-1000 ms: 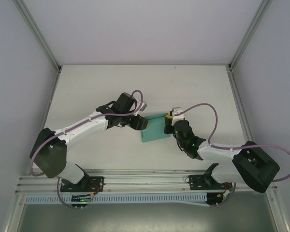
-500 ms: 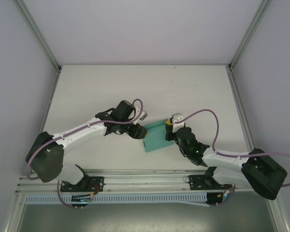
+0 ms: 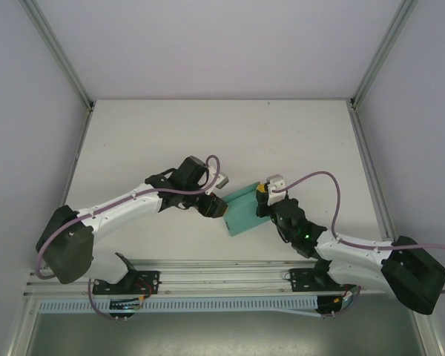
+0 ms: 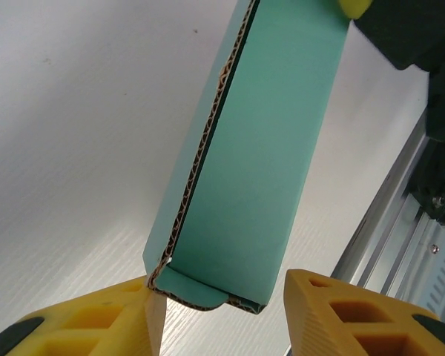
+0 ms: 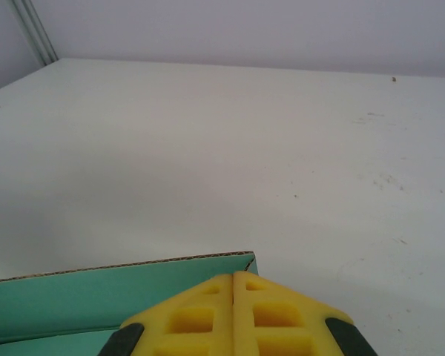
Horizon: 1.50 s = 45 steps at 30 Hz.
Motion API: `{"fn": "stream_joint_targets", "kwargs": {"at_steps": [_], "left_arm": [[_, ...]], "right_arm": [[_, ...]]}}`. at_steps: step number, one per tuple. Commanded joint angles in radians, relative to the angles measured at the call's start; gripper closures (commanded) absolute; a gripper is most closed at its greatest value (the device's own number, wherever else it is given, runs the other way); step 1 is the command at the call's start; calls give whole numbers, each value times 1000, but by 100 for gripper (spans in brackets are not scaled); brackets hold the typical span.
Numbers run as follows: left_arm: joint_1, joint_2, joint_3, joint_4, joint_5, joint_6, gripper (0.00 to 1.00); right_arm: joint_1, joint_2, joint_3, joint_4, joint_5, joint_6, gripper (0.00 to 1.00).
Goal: Assemble paper box
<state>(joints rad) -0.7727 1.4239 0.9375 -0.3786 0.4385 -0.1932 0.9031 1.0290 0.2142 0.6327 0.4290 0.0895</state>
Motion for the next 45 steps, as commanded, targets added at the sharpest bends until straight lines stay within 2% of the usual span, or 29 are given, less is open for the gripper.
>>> {"fn": "stream_joint_targets", "kwargs": {"at_steps": [1, 8, 14, 18, 21, 26, 27, 29, 30, 33, 38, 40, 43, 45], "left_arm": [[-22, -13, 96, 193, 70, 58, 55], [-22, 12, 149, 160, 13, 100, 53], [-23, 36, 191, 126, -25, 154, 52], [-22, 54, 182, 124, 34, 163, 52], [-23, 58, 160, 135, 21, 157, 52], [-23, 39, 145, 153, -44, 108, 48], [-23, 34, 147, 151, -58, 101, 48], [-22, 25, 149, 149, -107, 86, 40], [-23, 24, 156, 136, -140, 75, 40], [-22, 28, 183, 94, -245, 45, 41], [11, 127, 287, 29, -407, 3, 34], [64, 209, 359, -14, -396, -29, 36], [153, 346, 458, -17, -318, -52, 45], [178, 461, 561, -48, -247, -24, 59]], "right_arm": [[41, 37, 49, 76, -132, -34, 100], [17, 75, 135, -5, -149, 8, 100], [7, 35, 150, -78, -156, 17, 100], [-1, -6, 136, -158, -159, 69, 100], [-1, -72, 115, -225, -140, 99, 100], [-5, -181, 174, -410, -105, 115, 81], [-9, -198, 205, -475, -93, 124, 78], [-34, -216, 269, -627, -75, 144, 67], [-58, -218, 312, -728, -77, 154, 62], [-129, -219, 404, -952, -163, 149, 48], [-177, -236, 501, -1217, -188, 243, 46], [-182, -235, 518, -1308, -243, 269, 46], [-182, -232, 497, -1358, -360, 305, 50], [-180, -232, 459, -1343, -437, 310, 55]]}}
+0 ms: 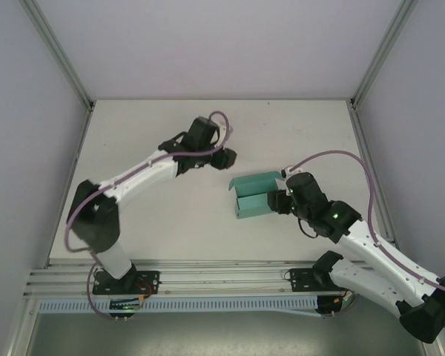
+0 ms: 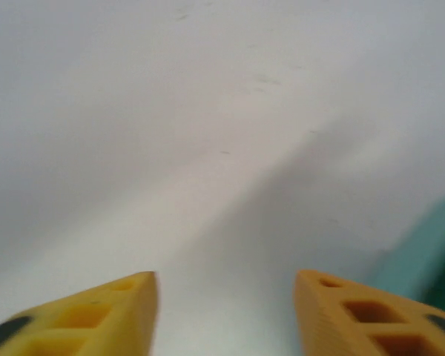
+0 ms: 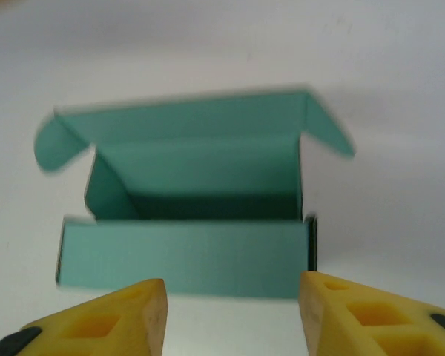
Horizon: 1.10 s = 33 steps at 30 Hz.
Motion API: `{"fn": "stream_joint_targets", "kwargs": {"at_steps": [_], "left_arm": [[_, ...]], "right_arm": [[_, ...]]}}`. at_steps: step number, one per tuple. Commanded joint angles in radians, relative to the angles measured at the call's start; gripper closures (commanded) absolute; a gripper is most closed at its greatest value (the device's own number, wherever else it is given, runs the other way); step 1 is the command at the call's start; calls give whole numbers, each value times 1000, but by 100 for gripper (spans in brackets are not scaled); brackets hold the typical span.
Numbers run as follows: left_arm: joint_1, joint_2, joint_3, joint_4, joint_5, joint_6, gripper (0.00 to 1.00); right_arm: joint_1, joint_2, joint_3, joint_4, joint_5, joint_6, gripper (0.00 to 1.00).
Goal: Assemble paper box
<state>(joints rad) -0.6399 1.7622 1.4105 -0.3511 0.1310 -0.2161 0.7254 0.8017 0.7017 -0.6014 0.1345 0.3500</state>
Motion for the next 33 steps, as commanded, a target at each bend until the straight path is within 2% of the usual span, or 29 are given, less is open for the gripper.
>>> {"fn": "stream_joint_targets", "kwargs": {"at_steps": [1, 3, 5, 8, 11, 13, 18, 23, 26, 29, 33], "left_arm": [[44, 176, 144, -103, 111, 33, 67], [41, 265, 234, -147, 278, 86, 77], [28, 309, 265, -167, 387, 143, 79], [-2, 324, 239, -188, 483, 234, 81], [-10, 330, 206, -206, 583, 264, 84], [-14, 327, 183, -213, 631, 273, 85], [-41, 301, 139, -207, 674, 321, 85], [-44, 338, 165, -207, 680, 300, 87], [-43, 352, 182, -203, 687, 296, 88], [-48, 361, 195, -205, 682, 323, 88], [-42, 421, 275, -274, 643, 398, 88]], "right_arm": [[2, -4, -48, -94, -163, 56, 58], [16, 3, -82, -60, -174, 57, 61], [40, 12, -103, -29, -123, 58, 65], [52, 30, -176, 118, -90, 67, 70], [58, 78, -273, 369, -79, 94, 75], [74, 125, -298, 484, -24, 97, 77], [93, 235, -317, 707, 100, 105, 78], [109, 378, -304, 968, 80, 136, 79], [133, 493, -259, 1036, 138, 166, 79], [145, 594, -225, 1138, 133, 217, 79], [192, 662, -123, 1081, 192, 234, 78]]}}
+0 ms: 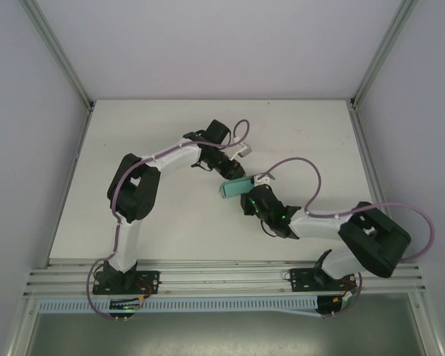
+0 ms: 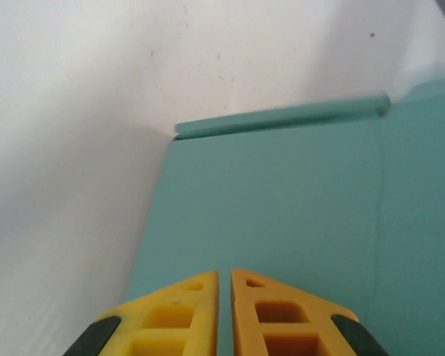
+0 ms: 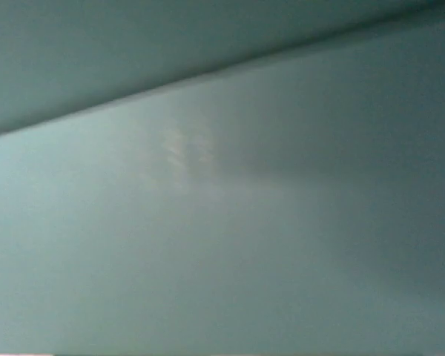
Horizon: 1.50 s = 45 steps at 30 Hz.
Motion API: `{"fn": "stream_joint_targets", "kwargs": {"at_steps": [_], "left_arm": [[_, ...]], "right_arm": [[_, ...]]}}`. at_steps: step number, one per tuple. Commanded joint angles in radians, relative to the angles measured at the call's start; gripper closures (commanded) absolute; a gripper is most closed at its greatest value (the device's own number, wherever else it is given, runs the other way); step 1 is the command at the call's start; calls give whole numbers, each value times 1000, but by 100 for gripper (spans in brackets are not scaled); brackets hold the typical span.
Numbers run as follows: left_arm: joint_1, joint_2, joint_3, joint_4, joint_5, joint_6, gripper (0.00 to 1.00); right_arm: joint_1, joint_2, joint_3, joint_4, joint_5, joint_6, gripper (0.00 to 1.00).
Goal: Assemble paper box
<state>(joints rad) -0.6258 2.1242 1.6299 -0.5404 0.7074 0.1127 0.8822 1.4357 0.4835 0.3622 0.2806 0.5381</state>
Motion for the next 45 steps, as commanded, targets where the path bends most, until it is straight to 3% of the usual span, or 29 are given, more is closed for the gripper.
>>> {"fn": "stream_joint_targets", "kwargs": {"at_steps": [1, 11, 16, 22, 30, 38, 41, 45], "left_arm": [[-54, 80, 87, -114, 58, 90, 88], [20, 191, 265, -240, 142, 234, 87], [28, 221, 318, -283, 89, 271, 85], [45, 260, 395, -315, 66, 297, 71], [45, 395, 616, -442, 63, 346, 70], [60, 370, 573, -340, 23, 306, 66], [67, 377, 598, -338, 12, 308, 57], [74, 384, 621, -321, -26, 305, 57]], "right_arm": [[36, 31, 114, 91, 56, 56, 78], [22, 22, 202, -100, 114, 132, 73], [-15, 31, 234, -156, 76, 136, 71], [-81, 11, 236, -236, -15, 160, 65], [-114, 27, 259, -247, -122, 194, 61], [-131, -3, 262, -328, -101, 202, 59], [-134, -15, 262, -353, -110, 198, 57], [-135, -35, 264, -401, -109, 201, 55]]}}
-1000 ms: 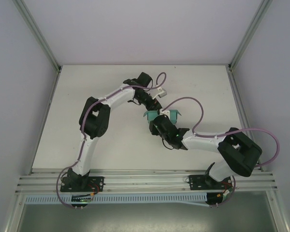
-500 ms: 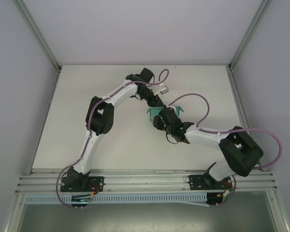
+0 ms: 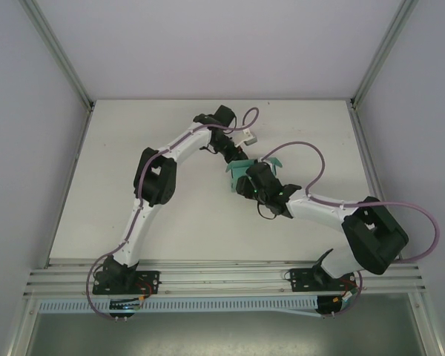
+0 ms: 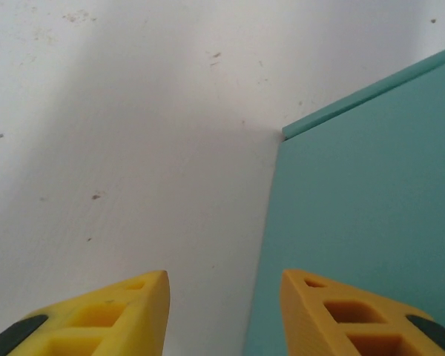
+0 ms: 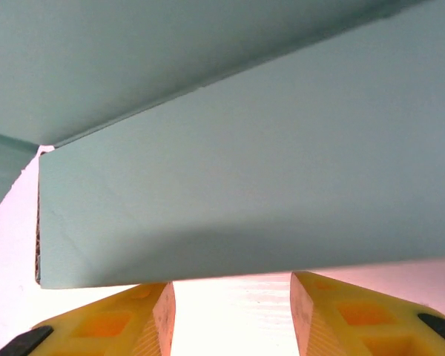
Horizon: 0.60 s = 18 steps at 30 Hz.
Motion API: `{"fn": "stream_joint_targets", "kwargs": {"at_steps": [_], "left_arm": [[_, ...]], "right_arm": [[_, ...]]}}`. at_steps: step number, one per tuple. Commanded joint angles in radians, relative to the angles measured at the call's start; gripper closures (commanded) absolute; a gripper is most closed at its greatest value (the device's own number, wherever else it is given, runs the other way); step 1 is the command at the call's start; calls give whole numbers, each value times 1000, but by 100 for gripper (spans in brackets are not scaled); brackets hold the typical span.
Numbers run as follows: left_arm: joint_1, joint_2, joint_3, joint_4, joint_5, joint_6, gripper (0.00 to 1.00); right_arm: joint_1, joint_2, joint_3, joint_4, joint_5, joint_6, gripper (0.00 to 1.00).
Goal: Assemble paper box
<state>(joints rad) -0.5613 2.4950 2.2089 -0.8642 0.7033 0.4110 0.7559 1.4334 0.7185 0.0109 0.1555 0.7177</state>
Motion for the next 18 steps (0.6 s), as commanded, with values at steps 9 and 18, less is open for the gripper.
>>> {"fn": "stream_joint_targets", "kwargs": {"at_steps": [9, 18], "left_arm": [[22, 12, 66, 47, -131, -11, 42], [22, -22, 47, 56, -106, 13, 49]], "right_arm": [[-13, -76, 6, -90, -5, 25, 51], [-14, -116, -22, -108, -23, 5, 48]]}}
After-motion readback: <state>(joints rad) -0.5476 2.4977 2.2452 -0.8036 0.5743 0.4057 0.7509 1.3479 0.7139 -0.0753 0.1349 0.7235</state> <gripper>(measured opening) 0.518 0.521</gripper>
